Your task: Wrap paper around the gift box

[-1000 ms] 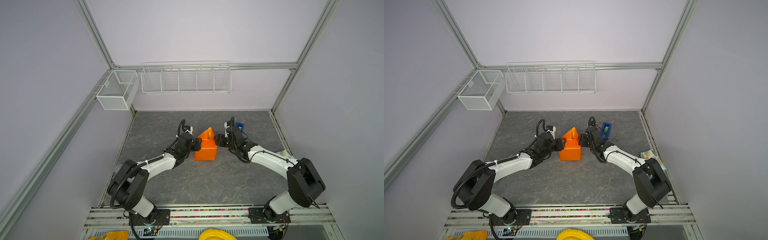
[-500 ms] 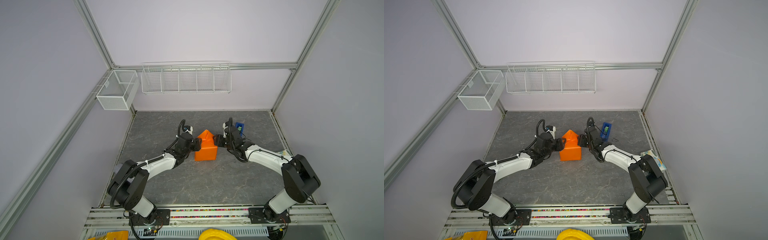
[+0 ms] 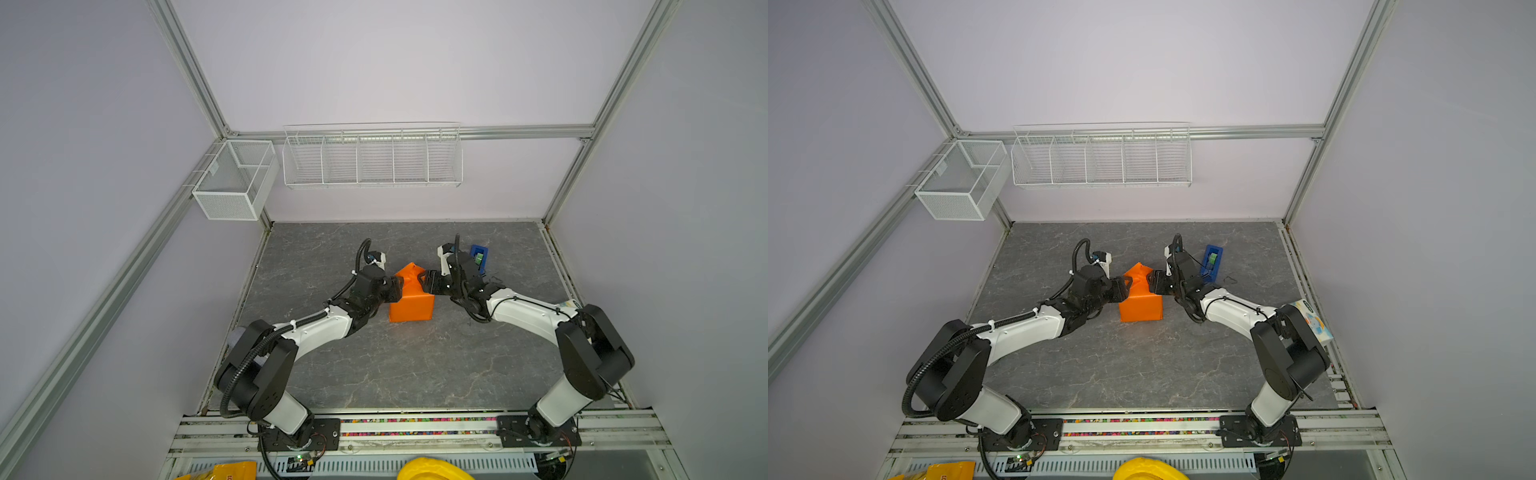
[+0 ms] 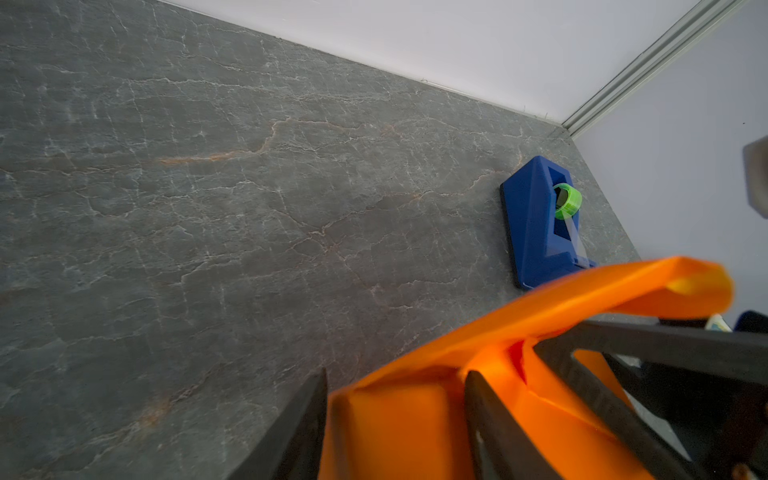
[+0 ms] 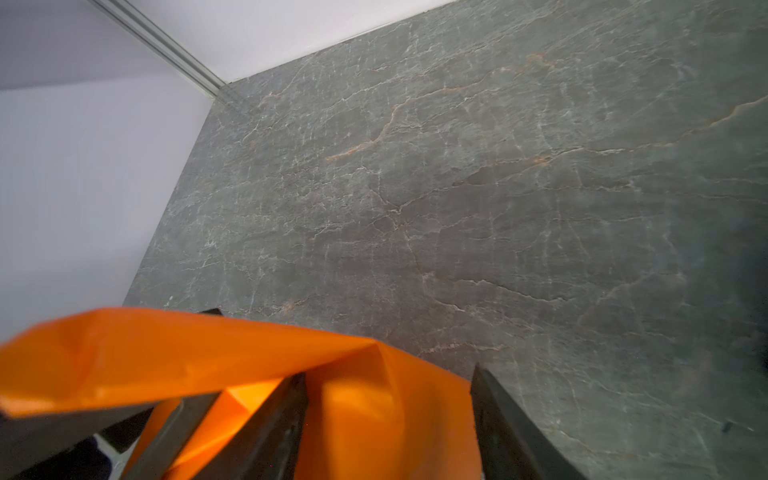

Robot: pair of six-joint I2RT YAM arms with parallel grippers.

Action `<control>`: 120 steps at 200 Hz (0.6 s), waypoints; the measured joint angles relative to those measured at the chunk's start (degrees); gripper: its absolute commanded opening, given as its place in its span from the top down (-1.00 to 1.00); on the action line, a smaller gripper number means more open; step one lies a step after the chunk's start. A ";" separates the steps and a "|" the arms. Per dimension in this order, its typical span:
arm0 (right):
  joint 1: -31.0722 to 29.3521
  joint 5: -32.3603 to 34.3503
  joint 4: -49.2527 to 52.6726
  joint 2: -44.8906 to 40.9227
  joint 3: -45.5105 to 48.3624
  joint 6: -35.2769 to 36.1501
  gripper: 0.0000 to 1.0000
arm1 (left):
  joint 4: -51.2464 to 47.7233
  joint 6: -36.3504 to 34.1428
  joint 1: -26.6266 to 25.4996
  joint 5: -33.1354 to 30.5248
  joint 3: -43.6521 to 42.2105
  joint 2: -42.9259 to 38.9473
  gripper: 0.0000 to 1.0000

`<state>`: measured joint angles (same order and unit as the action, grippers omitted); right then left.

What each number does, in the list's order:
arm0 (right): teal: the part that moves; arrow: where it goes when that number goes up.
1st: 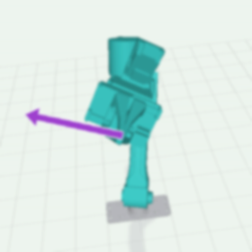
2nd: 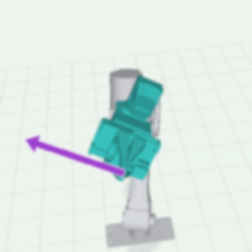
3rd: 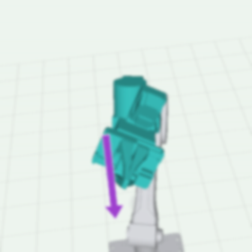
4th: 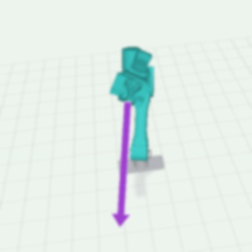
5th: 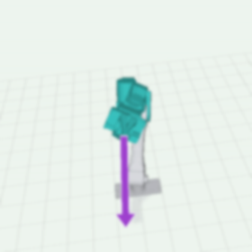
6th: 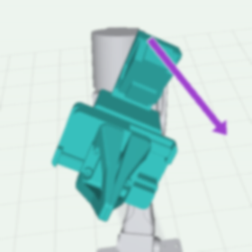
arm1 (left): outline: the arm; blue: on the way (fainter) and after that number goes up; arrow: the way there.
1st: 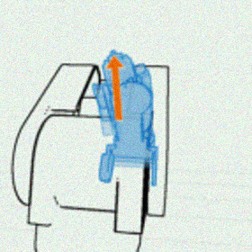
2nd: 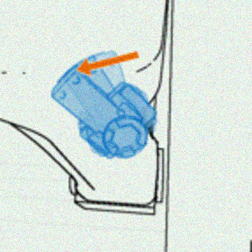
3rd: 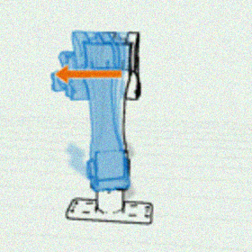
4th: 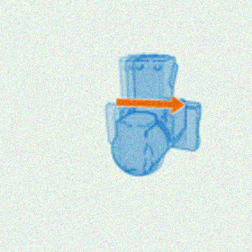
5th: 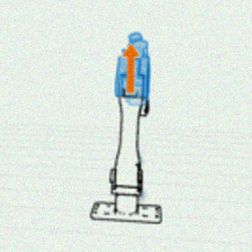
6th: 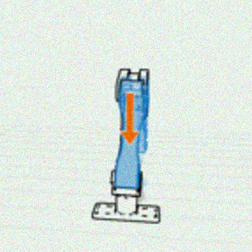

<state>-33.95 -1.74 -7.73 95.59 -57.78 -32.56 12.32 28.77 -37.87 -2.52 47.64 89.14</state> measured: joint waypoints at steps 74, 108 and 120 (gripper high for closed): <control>0.17 -4.57 -1.01 1.07 -0.48 0.70 -0.41 | -0.17 -0.11 0.04 0.04 0.00 -0.02 -0.06; 0.17 -4.44 -1.44 0.59 0.39 0.87 -0.41 | -0.42 -0.15 0.04 0.24 0.00 -0.20 -0.06; 0.15 -3.91 -1.25 0.22 0.59 0.98 -0.41 | -0.44 -0.17 0.04 0.48 0.00 -0.22 -0.06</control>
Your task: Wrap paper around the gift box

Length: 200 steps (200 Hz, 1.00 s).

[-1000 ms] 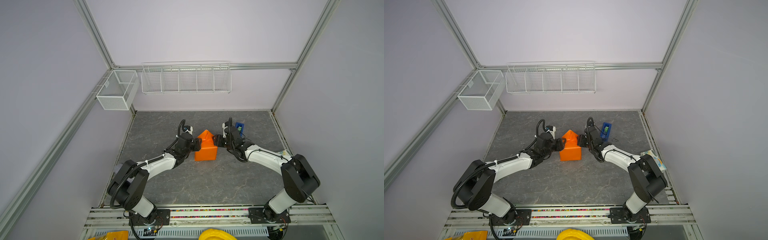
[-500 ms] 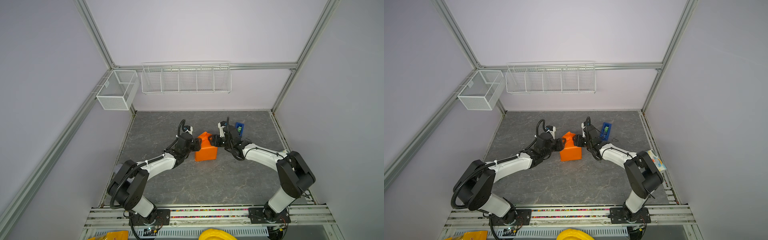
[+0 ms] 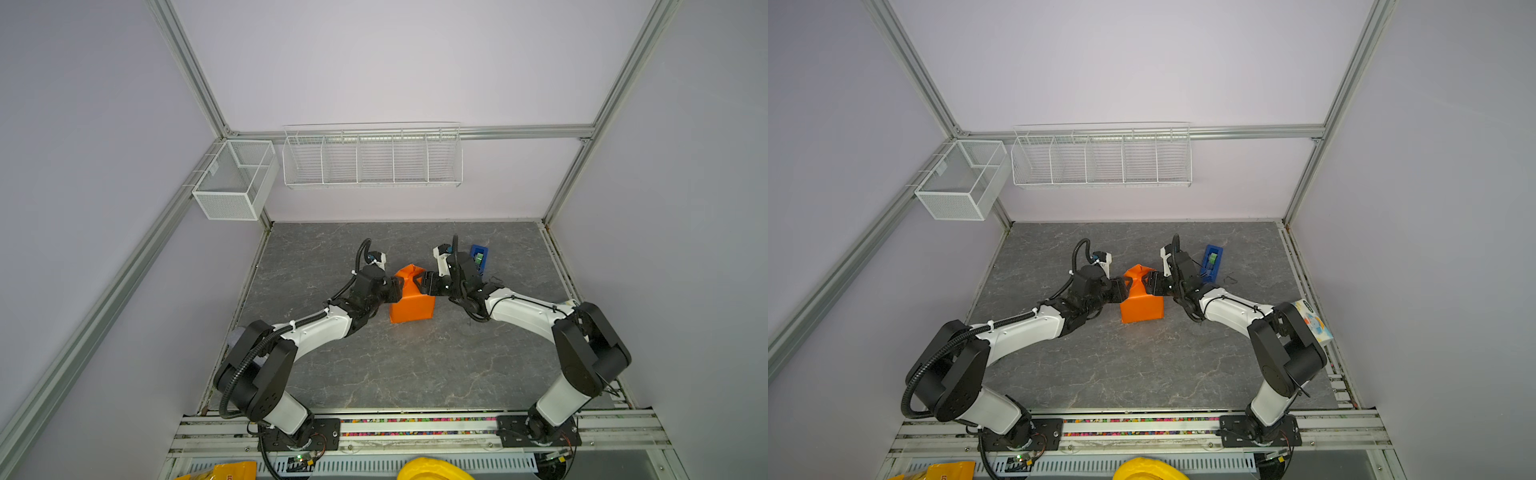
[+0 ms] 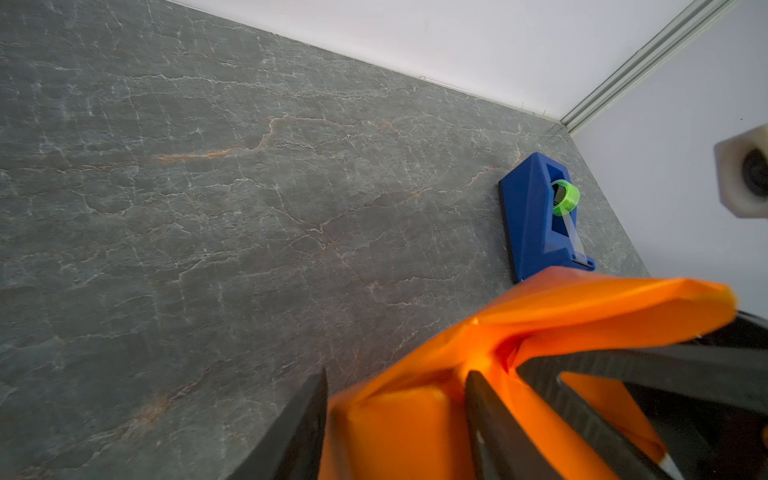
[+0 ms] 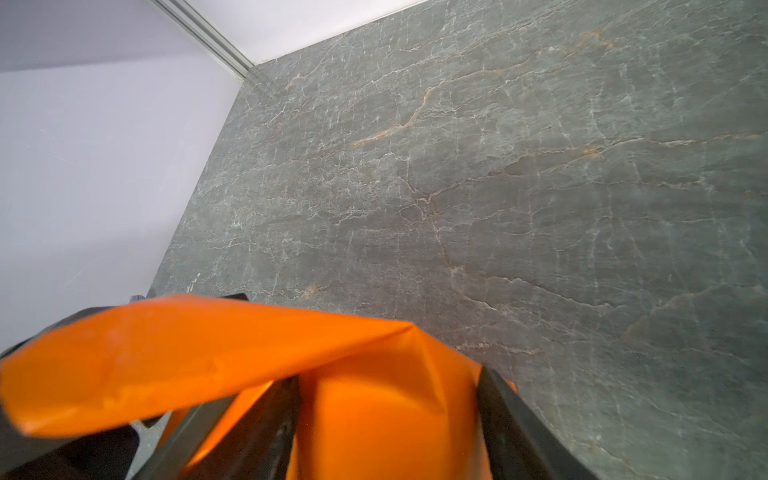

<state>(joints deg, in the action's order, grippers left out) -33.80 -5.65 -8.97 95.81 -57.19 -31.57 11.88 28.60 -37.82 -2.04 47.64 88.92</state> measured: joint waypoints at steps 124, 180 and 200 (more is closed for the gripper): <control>9.70 -15.98 7.50 -0.98 -2.71 19.43 -0.11 | -4.59 -3.65 0.15 2.91 3.93 1.62 -0.06; 11.50 -25.99 8.24 0.61 -7.10 28.68 0.12 | -5.84 -4.70 0.22 4.09 6.03 3.17 -0.06; 11.74 -28.76 8.09 2.29 -9.42 30.62 0.15 | -6.32 -5.14 0.22 4.09 6.27 3.23 -0.06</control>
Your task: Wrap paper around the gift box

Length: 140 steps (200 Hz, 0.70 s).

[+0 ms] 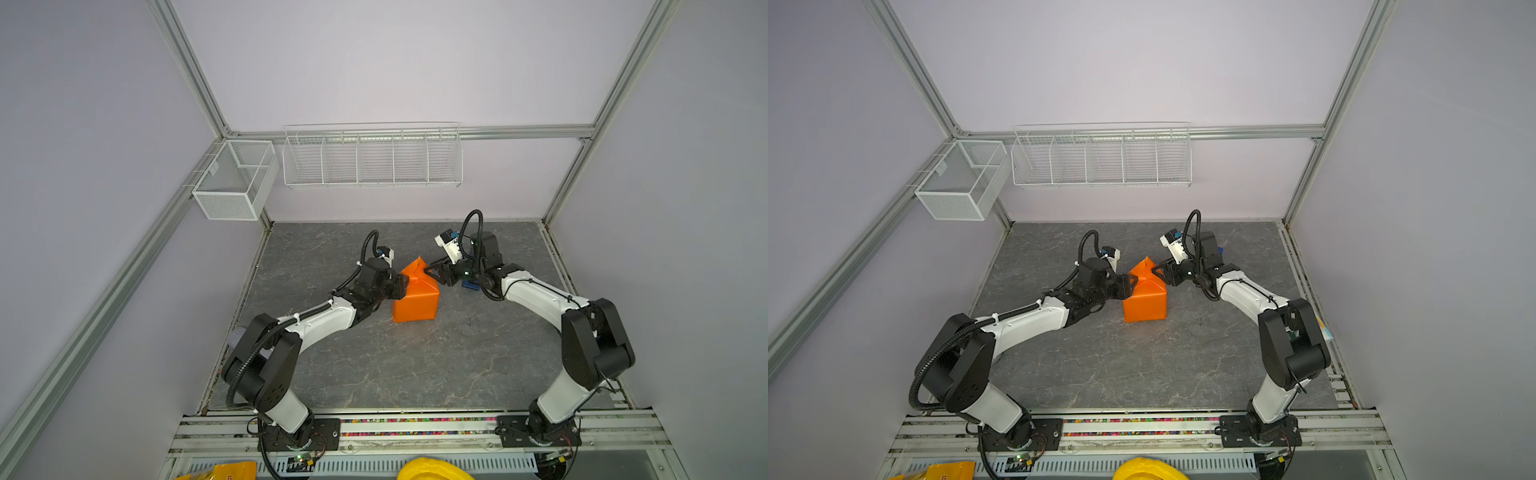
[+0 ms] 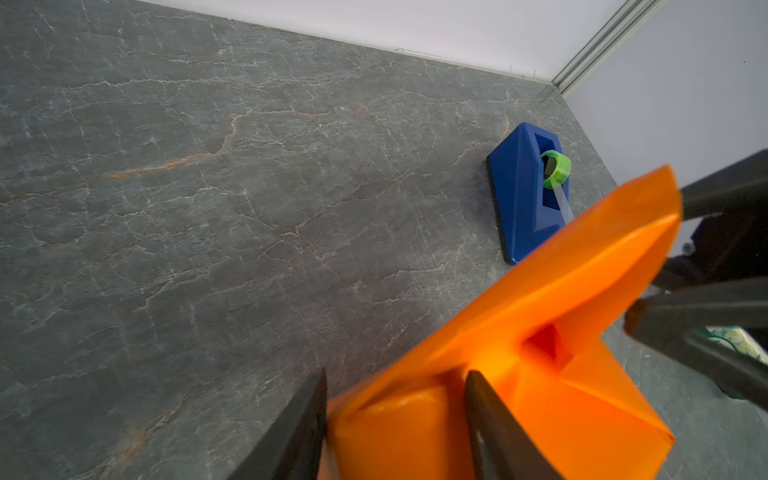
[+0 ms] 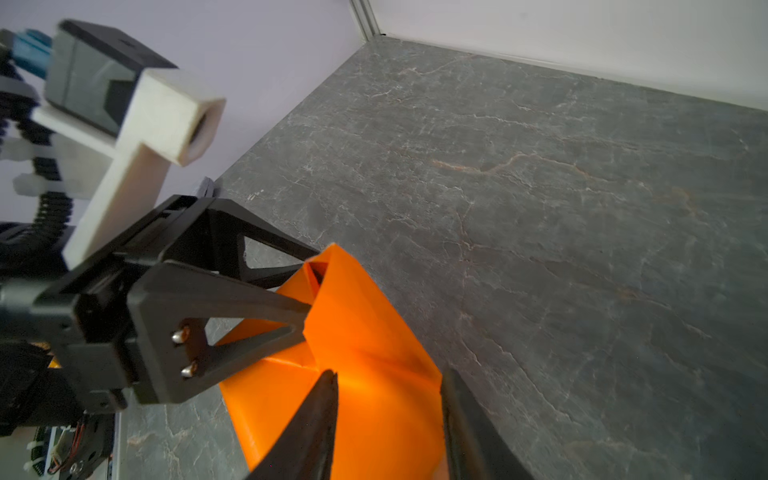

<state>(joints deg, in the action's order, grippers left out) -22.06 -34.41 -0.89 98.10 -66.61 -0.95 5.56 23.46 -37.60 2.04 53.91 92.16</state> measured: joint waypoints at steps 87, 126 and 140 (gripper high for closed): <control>1.03 -3.39 3.61 4.90 -5.92 5.79 -0.02 | -0.50 -0.22 0.00 -0.02 0.33 0.07 -0.05; 2.08 -2.82 4.48 5.14 -6.58 6.86 -0.01 | -0.79 -0.20 0.11 -0.07 0.79 0.37 -0.05; 2.32 -5.05 4.50 5.14 -6.58 8.15 0.03 | -1.11 -0.20 0.11 -0.11 1.03 0.48 -0.05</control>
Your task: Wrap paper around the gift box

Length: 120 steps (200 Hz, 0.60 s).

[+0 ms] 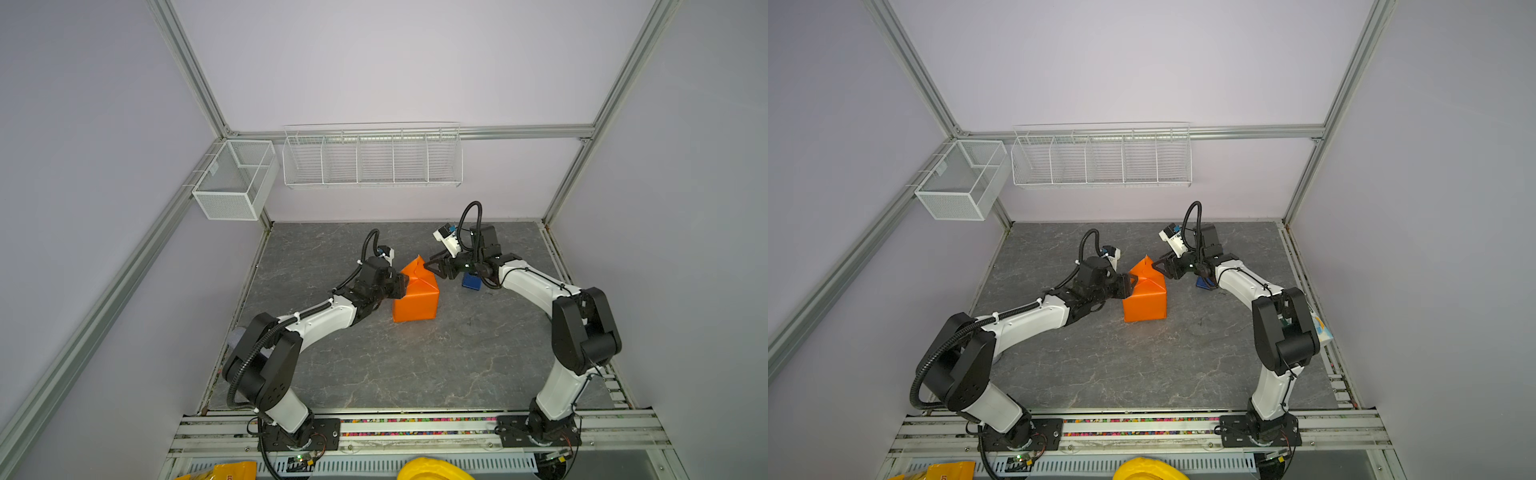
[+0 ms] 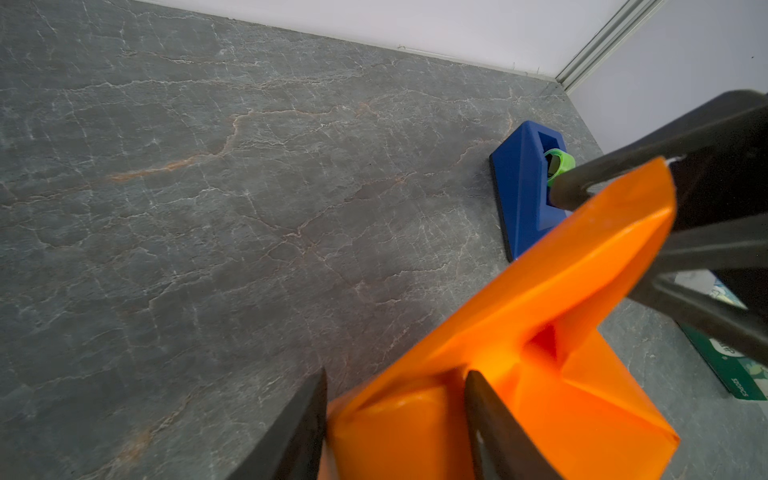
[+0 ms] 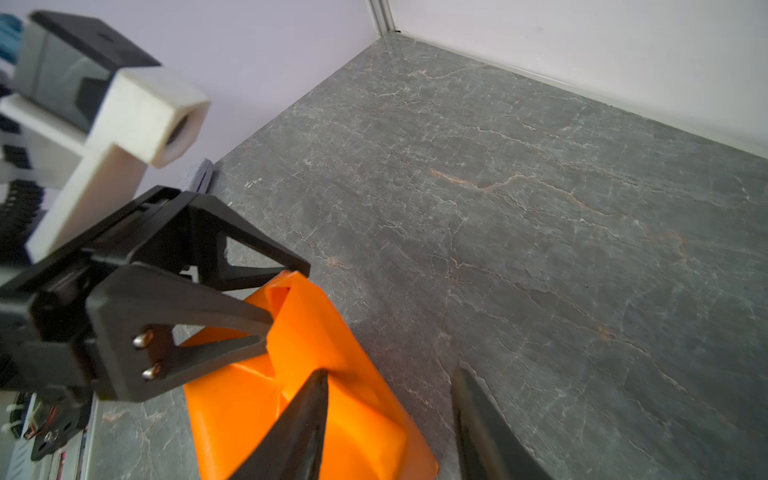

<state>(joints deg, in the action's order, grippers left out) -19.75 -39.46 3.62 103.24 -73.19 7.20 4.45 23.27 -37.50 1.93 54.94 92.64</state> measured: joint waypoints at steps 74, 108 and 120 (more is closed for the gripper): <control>-0.22 -6.49 3.37 1.92 -1.75 5.75 0.08 | -1.55 0.00 0.00 -0.37 1.11 0.37 -0.05; -0.94 -0.94 4.07 2.25 -1.75 6.60 0.01 | -1.55 0.00 0.00 -0.37 1.11 0.37 -0.05; -1.11 1.70 4.17 2.25 -1.75 6.91 -0.05 | -1.55 0.00 0.00 -0.37 1.11 0.37 -0.04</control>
<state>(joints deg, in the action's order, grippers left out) -20.86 -37.76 7.79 105.49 -74.94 14.11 2.90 23.27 -37.50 1.56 56.05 93.01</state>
